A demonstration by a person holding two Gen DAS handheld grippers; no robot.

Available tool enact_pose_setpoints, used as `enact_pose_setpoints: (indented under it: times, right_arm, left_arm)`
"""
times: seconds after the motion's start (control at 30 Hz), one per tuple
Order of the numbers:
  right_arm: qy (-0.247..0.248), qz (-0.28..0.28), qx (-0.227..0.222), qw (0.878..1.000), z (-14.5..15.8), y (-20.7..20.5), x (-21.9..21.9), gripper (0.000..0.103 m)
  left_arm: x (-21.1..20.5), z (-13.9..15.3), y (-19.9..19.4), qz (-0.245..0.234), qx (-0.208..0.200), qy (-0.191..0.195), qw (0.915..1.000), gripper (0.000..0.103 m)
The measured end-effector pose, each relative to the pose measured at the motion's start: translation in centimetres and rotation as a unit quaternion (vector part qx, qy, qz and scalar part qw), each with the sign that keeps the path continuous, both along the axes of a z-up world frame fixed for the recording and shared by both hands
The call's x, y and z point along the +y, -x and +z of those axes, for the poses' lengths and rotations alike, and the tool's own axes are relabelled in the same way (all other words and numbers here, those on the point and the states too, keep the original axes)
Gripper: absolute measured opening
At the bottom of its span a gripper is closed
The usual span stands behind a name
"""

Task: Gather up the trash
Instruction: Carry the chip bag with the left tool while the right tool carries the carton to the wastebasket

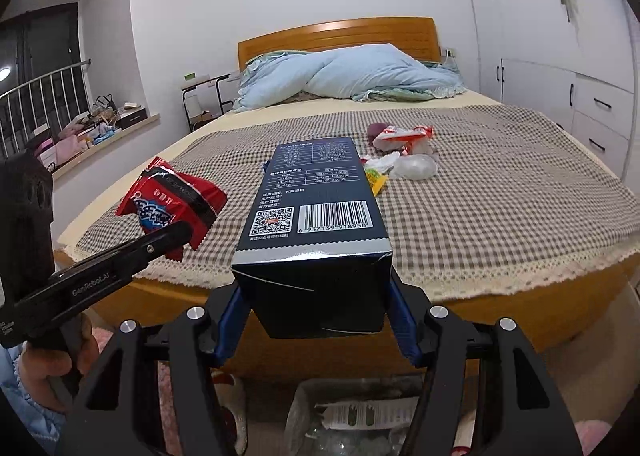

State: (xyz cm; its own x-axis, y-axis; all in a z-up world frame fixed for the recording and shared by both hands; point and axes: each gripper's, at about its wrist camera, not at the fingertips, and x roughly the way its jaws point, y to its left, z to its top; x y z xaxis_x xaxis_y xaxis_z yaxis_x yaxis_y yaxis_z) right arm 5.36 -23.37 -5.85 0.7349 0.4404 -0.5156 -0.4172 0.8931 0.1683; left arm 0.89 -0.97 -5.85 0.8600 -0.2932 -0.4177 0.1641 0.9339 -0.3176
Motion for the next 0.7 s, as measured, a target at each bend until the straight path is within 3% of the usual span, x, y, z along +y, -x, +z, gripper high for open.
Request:
enact_pose_setpoints:
  times: [0.4,0.7]
  right_arm:
    - [0.004,0.0,0.025,1.0,-2.1,2.7,-2.0,0.06]
    - [0.016,-0.006,0.051,0.999,-4.4,4.3,-3.7,0.06]
  left_arm:
    - [-1.7,-1.6,3.1,-0.007,0.014,-0.018,0.9997,0.005]
    - [-4.0,-3.7,3.9,-0.035,0.05,-0.059,0.9964,0.005]
